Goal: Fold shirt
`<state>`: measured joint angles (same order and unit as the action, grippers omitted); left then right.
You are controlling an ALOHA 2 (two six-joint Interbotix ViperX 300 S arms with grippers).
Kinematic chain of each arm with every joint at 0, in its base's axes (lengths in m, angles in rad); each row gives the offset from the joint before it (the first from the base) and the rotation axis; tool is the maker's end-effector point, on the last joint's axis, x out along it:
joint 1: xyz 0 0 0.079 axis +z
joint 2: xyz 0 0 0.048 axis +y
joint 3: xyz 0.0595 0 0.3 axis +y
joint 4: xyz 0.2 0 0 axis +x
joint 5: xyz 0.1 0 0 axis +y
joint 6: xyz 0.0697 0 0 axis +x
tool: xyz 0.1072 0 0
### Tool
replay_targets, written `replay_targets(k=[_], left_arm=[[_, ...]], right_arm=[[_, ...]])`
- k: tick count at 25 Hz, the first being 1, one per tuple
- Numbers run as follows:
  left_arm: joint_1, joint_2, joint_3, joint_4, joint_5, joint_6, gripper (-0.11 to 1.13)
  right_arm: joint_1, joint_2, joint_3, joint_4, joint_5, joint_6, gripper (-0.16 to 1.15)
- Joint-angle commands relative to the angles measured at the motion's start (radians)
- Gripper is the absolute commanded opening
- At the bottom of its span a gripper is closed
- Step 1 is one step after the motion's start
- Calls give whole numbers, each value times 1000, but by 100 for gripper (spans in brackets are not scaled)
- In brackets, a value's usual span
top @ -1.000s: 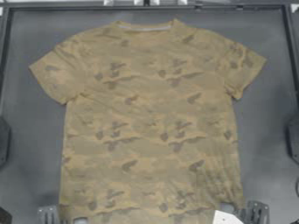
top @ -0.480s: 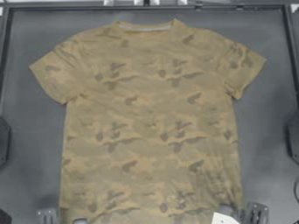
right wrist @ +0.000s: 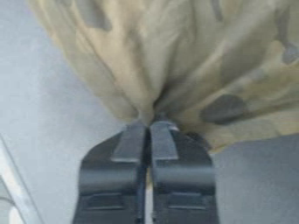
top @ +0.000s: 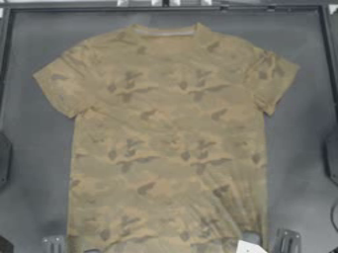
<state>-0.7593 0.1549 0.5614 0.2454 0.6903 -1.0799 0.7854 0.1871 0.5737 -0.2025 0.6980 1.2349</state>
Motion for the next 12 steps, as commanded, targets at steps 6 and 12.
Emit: replay_targets(k=[6,12], left_arm=[[-2,-51,-60,17,100,18,3],[-46,-75,-158,106,268,-5,4]], right_arm=[[31,-21,-78,-40,107,-15,8],[64,-94,-137,-130,255,35,8]])
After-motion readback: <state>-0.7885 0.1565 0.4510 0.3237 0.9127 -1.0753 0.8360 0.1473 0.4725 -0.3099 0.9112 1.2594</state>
